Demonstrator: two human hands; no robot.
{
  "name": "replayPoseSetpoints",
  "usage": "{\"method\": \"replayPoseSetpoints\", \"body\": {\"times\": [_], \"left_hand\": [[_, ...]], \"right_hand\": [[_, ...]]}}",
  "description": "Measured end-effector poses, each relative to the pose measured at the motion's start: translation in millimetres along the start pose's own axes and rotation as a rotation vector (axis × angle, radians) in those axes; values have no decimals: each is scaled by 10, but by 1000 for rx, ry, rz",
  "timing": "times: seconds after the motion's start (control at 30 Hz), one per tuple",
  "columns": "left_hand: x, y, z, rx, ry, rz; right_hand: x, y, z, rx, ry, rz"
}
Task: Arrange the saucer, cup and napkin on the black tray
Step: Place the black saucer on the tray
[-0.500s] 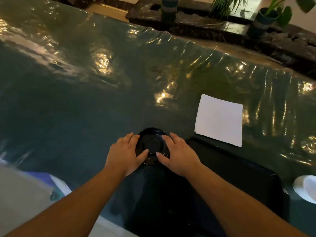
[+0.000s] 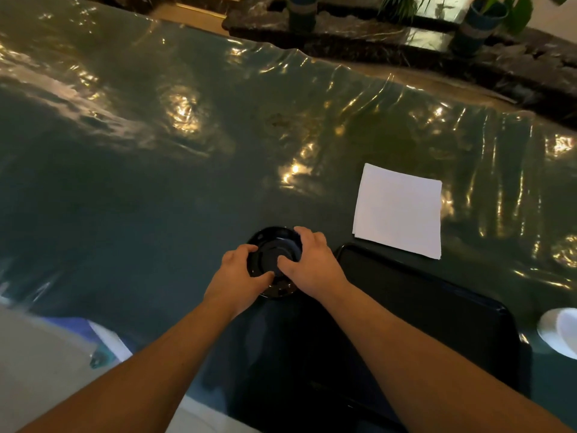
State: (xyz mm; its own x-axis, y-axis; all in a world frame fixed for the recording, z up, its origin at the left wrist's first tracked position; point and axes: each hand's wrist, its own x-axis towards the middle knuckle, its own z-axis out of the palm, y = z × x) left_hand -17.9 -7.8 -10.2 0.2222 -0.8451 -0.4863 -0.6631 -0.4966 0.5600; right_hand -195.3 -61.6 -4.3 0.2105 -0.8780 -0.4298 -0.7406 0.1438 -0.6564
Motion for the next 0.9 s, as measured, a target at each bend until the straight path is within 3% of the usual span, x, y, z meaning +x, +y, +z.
{"method": "replayPoseSetpoints", "body": {"times": [0.47,0.9], "left_hand": [[-248,744,550,115,8,409],[-349,973,1149,248,-93,463]], "right_hand": [[-490,743,-653,79,248,198],[-846,1561,-775,88,233,304]]}}
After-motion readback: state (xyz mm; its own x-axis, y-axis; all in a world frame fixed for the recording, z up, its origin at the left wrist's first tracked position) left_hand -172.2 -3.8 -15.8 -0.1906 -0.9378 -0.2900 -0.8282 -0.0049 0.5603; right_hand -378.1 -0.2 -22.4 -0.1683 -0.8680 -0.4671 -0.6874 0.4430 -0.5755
